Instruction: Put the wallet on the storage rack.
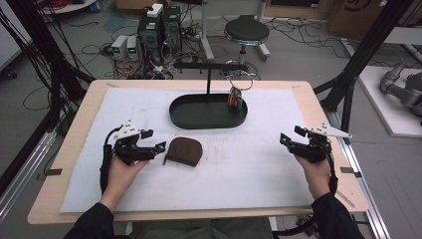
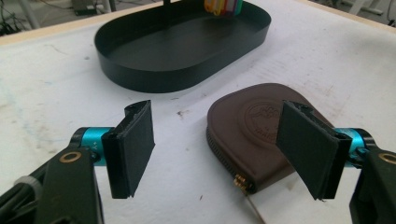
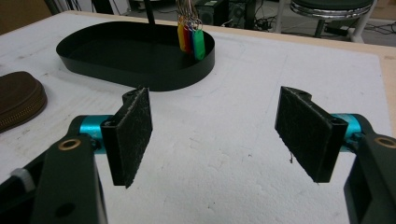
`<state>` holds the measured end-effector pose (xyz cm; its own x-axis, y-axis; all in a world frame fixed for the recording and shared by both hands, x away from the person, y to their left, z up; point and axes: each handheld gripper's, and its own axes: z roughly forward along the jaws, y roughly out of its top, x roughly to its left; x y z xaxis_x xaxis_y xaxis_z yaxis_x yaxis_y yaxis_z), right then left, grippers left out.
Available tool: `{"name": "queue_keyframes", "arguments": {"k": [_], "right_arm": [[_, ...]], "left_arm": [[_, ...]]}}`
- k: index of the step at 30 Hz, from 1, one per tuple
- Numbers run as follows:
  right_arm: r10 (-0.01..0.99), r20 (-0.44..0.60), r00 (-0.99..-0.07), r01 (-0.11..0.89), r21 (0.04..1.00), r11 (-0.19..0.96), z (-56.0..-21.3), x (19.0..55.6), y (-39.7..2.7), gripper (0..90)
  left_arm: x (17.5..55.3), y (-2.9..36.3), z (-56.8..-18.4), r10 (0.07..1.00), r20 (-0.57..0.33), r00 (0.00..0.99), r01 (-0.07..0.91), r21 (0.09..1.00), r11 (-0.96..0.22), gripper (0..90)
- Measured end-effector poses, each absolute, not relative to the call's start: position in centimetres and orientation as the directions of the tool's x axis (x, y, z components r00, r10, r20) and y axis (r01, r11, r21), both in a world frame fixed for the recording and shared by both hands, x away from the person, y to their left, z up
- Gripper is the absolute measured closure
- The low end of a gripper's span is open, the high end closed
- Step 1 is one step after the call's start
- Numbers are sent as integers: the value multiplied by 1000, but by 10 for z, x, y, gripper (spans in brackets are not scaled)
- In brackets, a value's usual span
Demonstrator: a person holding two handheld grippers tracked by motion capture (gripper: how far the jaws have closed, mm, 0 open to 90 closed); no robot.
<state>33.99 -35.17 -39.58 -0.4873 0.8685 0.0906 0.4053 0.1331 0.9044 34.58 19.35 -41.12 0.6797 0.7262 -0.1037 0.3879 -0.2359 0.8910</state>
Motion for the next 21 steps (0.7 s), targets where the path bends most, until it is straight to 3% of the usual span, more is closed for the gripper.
{"name": "queue_keyframes", "arguments": {"k": [21], "right_arm": [[866, 84, -493, 403, 904, 141, -397, 343, -350, 284]], "left_arm": [[391, 182, -435, 730, -360, 581, 639, 757, -136, 488]]}}
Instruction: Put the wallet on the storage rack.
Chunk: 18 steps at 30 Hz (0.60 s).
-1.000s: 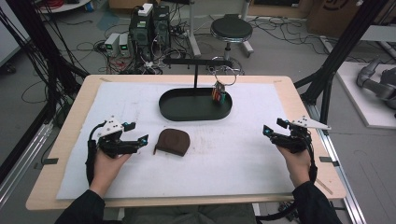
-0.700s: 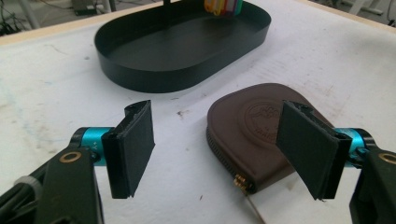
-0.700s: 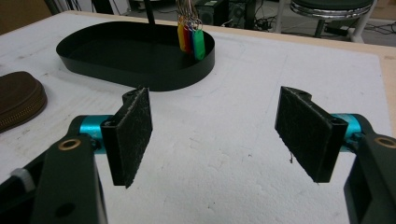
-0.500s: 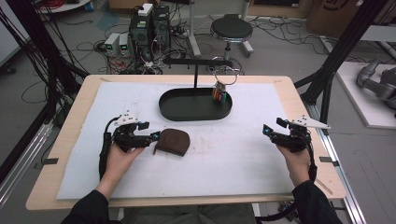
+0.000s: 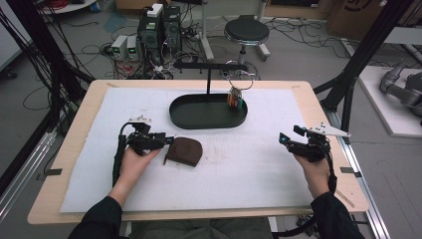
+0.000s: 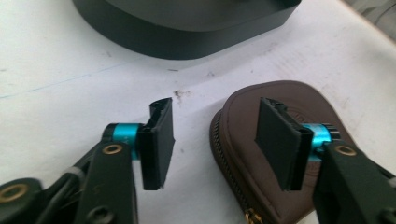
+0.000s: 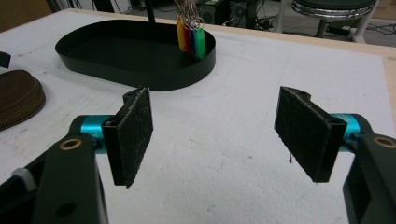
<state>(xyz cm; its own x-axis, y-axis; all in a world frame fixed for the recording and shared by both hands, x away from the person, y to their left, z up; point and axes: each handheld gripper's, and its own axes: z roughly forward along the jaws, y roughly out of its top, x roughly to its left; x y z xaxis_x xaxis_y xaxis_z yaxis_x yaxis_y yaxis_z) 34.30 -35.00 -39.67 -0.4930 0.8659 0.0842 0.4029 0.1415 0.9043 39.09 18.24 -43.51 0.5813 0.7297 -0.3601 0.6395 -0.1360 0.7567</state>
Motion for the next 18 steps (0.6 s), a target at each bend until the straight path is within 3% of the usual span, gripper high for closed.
{"name": "queue_keyframes", "arguments": {"k": [6, 9, 11, 18], "right_arm": [[866, 82, -493, 397, 907, 141, -395, 342, -350, 285], [866, 77, -494, 395, 907, 144, -395, 342, -350, 285], [865, 74, -496, 391, 908, 147, -394, 342, -349, 285], [862, 76, -501, 390, 909, 146, -393, 341, -348, 301]], "left_arm": [[395, 176, -439, 724, -371, 582, 668, 725, -167, 524], [395, 177, -440, 702, -395, 593, 674, 720, -164, 611], [394, 175, -440, 683, -398, 613, 665, 726, -174, 735], [389, 175, -440, 679, -390, 622, 644, 748, -160, 807]]}}
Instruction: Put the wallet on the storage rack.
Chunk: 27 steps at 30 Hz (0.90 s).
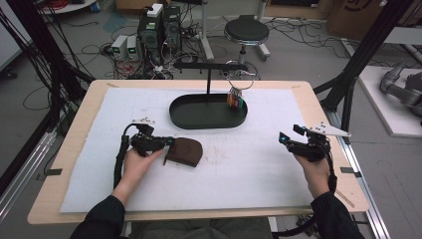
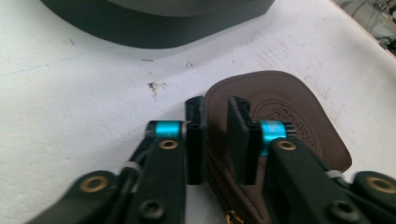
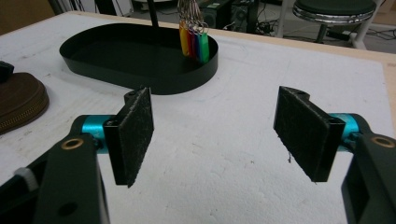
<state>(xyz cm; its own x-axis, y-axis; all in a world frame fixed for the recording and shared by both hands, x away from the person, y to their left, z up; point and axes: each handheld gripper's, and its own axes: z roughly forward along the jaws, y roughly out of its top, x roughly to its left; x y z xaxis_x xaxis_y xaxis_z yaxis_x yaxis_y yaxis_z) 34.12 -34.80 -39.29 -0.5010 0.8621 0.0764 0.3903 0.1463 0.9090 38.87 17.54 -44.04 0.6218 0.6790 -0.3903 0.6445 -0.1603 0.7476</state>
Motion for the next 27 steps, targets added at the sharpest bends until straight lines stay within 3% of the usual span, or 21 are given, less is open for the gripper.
{"name": "queue_keyframes", "arguments": {"k": [12, 27], "right_arm": [[857, 71, -511, 374, 915, 148, -390, 340, -346, 324], [805, 59, -591, 333, 926, 177, -383, 336, -319, 323]], "left_arm": [[359, 165, -417, 599, -290, 747, 463, 873, -155, 860], [333, 154, -397, 490, -135, 861, 266, 941, -209, 867]]}}
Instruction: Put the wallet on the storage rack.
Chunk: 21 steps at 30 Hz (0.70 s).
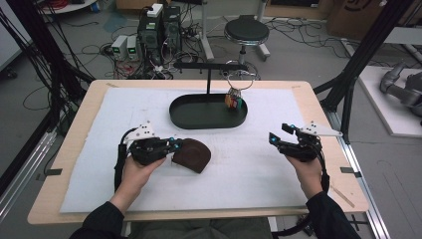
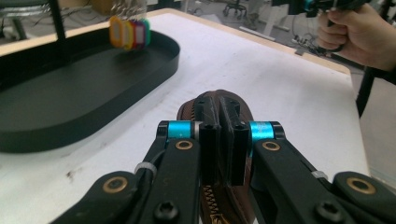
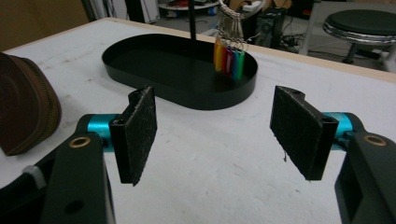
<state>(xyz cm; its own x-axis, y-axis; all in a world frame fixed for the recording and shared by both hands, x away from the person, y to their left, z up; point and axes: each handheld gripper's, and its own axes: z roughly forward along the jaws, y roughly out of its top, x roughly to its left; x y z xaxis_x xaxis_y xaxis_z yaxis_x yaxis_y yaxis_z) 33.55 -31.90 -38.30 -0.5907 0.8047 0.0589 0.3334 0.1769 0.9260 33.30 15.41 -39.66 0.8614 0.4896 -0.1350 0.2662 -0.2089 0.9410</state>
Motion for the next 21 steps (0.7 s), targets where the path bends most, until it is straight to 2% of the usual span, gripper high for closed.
{"name": "queue_keyframes", "arguments": {"k": [8, 21], "right_arm": [[752, 59, -657, 313, 928, 201, -381, 333, -302, 323], [603, 88, -792, 298, 919, 257, -384, 331, -279, 309]], "left_arm": [[327, 144, -391, 424, -88, 902, 188, 961, -202, 868], [320, 122, -381, 328, -27, 944, 88, 981, -171, 868]]}}
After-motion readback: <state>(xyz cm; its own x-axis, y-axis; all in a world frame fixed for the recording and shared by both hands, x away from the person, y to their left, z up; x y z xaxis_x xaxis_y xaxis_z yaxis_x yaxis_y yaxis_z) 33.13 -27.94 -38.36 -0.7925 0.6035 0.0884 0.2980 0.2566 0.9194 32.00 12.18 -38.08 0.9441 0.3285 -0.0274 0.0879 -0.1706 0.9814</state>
